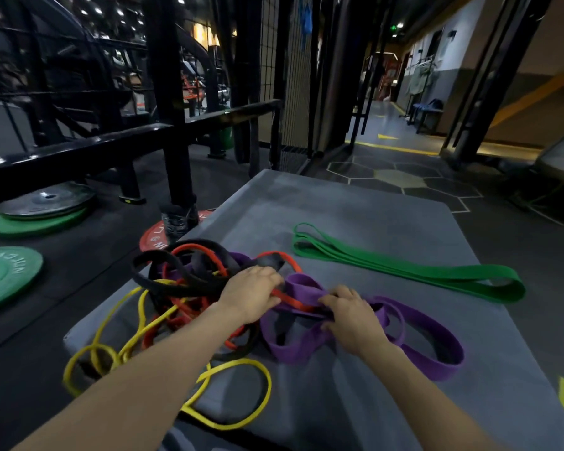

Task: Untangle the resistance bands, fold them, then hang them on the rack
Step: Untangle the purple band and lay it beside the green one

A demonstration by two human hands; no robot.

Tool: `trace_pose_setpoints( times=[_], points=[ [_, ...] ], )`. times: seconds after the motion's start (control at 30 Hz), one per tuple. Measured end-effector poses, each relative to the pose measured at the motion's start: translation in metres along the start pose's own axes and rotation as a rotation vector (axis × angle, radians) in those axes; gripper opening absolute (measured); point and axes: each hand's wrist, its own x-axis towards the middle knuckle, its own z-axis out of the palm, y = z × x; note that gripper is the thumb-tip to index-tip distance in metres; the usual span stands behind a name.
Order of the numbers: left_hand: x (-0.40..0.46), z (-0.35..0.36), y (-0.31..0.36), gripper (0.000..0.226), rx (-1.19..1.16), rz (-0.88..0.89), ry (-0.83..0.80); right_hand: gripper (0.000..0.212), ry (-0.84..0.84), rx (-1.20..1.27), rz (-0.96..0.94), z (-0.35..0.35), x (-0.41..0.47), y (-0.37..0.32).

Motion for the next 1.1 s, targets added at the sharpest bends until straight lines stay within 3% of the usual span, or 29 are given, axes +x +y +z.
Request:
trace_pose_setpoints(
  times=[0.1,0.23,0.47,0.57,0.8,0.9,1.0,1.1],
  points=[
    [0.007,0.006,0.002,0.026,0.023,-0.037,0.019,0.053,0.019,0.033,0.003,0.001,0.003,0.005],
    [0.006,-0.012,-0.006,0.017,-0.117,-0.141,0.255,0.056,0.06,0.031,0.023,-0.001,0.009,0.007],
    [-0.02,-0.043,-0.059,0.019,-0.266,-0.493,0.463,0.041,0.063,0.038,0.079,-0.007,0.014,-0.004],
    [-0.037,-0.049,-0.07,0.02,-0.303,-0.613,0.523,0.049,0.016,0.082,0.064,-0.007,0.017,-0.018],
    [-0.067,-0.044,-0.087,0.022,-0.347,-0.764,0.509,0.059,-0.024,0.186,-0.065,0.0,0.022,-0.057],
    [-0.077,-0.04,-0.089,0.024,-0.347,-0.801,0.504,0.045,-0.047,0.307,-0.098,0.002,0.029,-0.076],
    [-0.083,-0.038,-0.093,0.026,-0.367,-0.817,0.52,0.035,0.014,0.533,0.014,0.01,0.047,-0.085],
    [-0.089,-0.034,-0.095,0.031,-0.365,-0.782,0.528,0.029,0.039,0.559,0.098,0.016,0.064,-0.089]
  ],
)
